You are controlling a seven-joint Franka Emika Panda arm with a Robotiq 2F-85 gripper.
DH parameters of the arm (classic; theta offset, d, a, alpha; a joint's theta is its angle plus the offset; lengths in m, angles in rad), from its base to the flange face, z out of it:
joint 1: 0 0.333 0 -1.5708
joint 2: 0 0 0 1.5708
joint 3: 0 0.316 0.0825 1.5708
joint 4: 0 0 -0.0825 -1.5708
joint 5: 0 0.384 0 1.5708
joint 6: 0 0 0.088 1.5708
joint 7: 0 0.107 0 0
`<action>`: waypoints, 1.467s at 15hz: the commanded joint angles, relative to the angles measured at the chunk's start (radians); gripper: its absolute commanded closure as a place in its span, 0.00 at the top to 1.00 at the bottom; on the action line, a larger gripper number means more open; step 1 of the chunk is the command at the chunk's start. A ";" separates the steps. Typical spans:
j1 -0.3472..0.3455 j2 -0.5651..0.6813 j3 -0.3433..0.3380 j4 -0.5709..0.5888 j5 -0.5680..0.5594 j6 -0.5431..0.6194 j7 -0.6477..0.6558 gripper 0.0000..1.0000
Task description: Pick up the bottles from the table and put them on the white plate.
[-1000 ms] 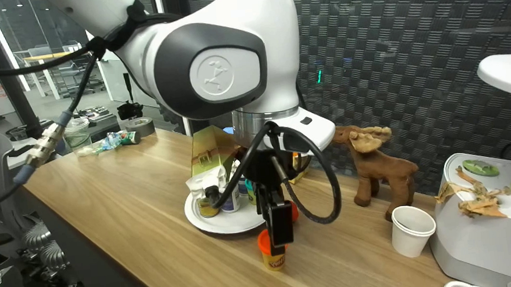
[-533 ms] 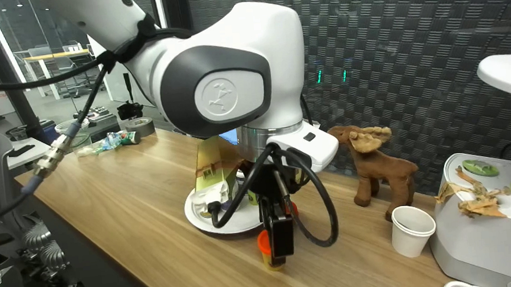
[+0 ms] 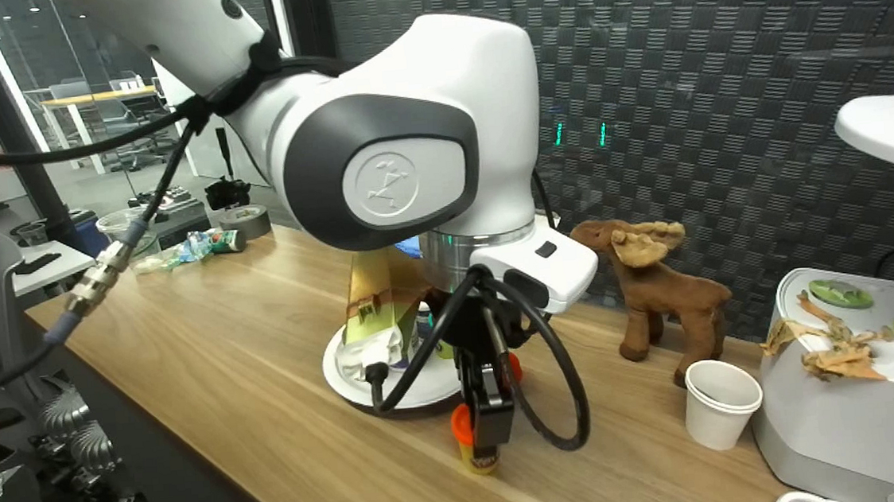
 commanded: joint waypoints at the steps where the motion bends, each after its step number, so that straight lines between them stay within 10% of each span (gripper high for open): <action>1: 0.008 -0.045 -0.007 -0.019 -0.003 0.013 0.009 0.29; 22: 0.089 -0.156 0.138 -0.086 0.045 -0.013 -0.030 0.29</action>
